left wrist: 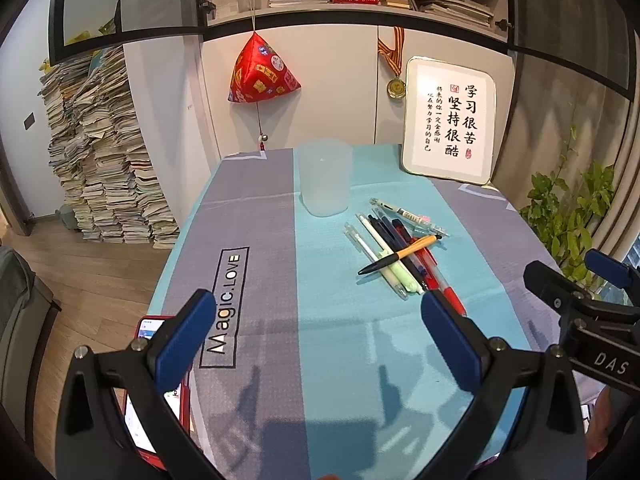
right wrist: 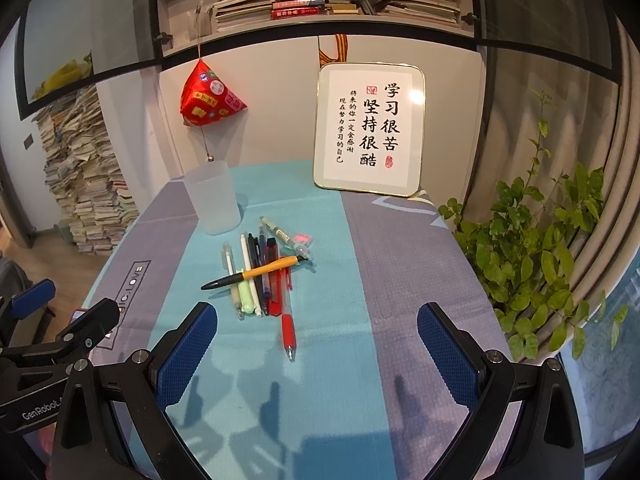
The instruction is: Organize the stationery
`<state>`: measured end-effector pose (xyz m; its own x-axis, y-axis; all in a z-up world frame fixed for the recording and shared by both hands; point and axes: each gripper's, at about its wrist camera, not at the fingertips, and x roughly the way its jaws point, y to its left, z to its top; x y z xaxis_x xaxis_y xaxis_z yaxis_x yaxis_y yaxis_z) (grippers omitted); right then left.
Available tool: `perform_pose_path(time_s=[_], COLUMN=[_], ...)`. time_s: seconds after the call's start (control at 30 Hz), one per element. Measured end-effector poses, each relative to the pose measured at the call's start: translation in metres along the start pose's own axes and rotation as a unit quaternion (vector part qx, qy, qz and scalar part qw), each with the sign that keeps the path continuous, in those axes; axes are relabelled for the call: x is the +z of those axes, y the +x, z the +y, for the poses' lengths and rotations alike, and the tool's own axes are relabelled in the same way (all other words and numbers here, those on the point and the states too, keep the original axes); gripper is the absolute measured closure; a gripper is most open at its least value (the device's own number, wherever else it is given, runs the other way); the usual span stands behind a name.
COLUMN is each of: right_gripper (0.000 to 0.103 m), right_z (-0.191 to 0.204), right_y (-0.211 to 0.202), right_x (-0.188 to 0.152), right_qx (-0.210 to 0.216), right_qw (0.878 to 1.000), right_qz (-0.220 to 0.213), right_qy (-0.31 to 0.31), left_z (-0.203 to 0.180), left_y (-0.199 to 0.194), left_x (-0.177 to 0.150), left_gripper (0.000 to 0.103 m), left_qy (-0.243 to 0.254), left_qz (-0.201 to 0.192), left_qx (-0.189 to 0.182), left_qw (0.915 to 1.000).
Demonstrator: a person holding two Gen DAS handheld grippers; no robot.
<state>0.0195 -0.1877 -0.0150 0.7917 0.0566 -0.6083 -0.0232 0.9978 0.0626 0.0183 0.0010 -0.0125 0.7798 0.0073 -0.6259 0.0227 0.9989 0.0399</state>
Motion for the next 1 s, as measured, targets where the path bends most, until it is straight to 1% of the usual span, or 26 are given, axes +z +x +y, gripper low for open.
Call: perform_pose_path(time_s=[0.13,0.37,0.5,1.0], right_gripper=[0.003,0.003,0.003,0.003], right_z=[-0.001,-0.001,-0.002,-0.001], right_y=[0.003,0.010,0.011,0.021], right_x=[0.001,0.003,0.005,0.008], right_qx=[0.001,-0.003,-0.006,-0.008], right_qw=[1.000,1.000,1.000,1.000], right_qz=[0.002,0.009,0.010,0.025], right_qy=[0.000,0.002,0.005,0.005], left_z=[-0.002,-0.003,-0.002,0.005], left_y=[0.004,0.006,0.009,0.019], left_x=[0.001,0.002,0.005,0.007], left_gripper=[0.001,0.001,0.002,0.003], left_qy=[0.005,0.008,0.004,-0.006], left_qz=[0.008,0.005,0.009,0.023], left_qx=[0.003,-0.012,-0.017,-0.015], left_qw=[1.0000,0.9999,0.9998,0.9996])
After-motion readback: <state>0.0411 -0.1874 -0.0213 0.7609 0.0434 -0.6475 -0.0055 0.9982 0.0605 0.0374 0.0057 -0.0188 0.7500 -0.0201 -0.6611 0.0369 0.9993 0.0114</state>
